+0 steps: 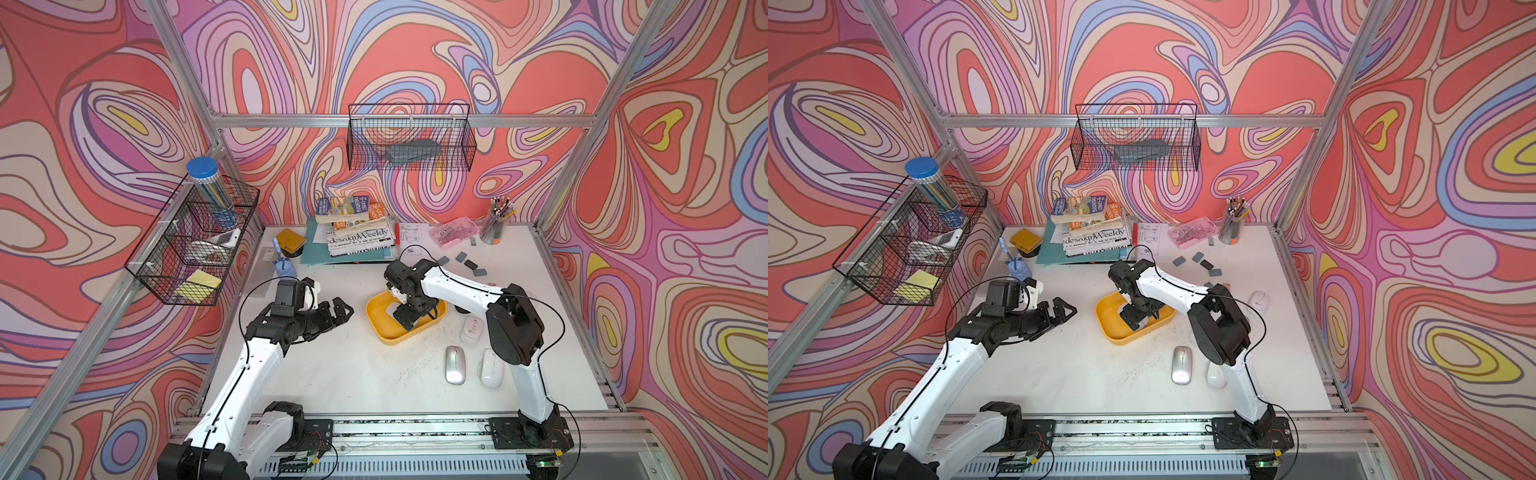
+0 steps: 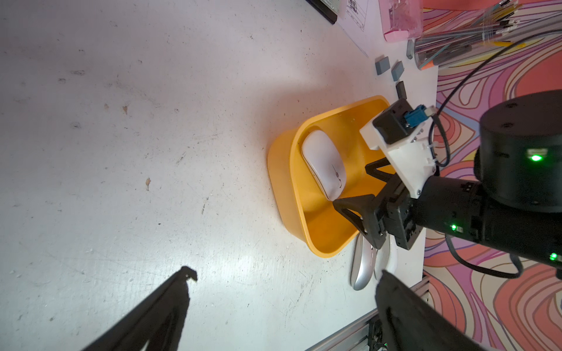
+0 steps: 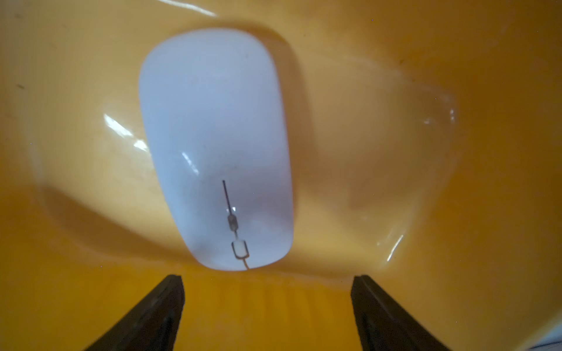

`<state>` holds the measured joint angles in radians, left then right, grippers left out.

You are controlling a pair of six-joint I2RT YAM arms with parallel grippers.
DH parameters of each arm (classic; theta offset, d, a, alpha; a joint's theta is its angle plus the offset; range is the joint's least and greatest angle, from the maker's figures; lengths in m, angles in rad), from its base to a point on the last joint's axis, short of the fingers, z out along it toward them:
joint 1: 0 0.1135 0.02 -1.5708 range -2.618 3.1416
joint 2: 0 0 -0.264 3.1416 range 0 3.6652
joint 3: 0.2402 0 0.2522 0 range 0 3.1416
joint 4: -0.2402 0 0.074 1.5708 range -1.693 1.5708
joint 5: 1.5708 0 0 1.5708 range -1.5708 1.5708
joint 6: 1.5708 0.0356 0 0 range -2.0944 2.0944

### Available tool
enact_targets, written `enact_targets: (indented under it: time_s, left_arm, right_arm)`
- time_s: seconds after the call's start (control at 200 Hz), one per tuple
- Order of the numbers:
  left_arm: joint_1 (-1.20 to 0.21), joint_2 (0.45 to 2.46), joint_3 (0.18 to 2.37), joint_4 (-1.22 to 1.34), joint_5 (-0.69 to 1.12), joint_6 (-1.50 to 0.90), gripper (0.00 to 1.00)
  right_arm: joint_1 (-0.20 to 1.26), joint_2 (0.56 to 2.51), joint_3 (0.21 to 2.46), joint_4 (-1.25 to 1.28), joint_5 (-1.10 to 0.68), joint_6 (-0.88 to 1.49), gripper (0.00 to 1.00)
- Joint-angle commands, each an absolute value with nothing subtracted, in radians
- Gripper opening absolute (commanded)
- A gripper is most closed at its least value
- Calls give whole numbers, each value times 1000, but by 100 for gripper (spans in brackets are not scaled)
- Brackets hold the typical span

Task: Take out the mouse from the storage box
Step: Pick up the mouse from the storage box.

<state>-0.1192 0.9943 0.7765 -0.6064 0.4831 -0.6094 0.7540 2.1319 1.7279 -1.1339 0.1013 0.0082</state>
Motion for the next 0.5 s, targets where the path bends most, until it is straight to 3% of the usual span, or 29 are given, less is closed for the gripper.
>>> enact_targets:
  time_s: [0.0,0.11,0.325,0.496]
  left_arm:
    - [-127,1000,784,-623,477,-598,99]
    - [-127,1000,785,-623,474,-599,99]
    - [-129,997,784,-629,470,-598,99]
    - [-132,999,784,-627,467,-599,99]
  right_arm:
    - [755,2154,1736,-1146,99,-7,88]
    - [756,2164,1738,-1146,141,-2,88]
    - [744,2200,1751,-1165,393,57,88]
    - [726,2164,1732,-1056,512,122,88]
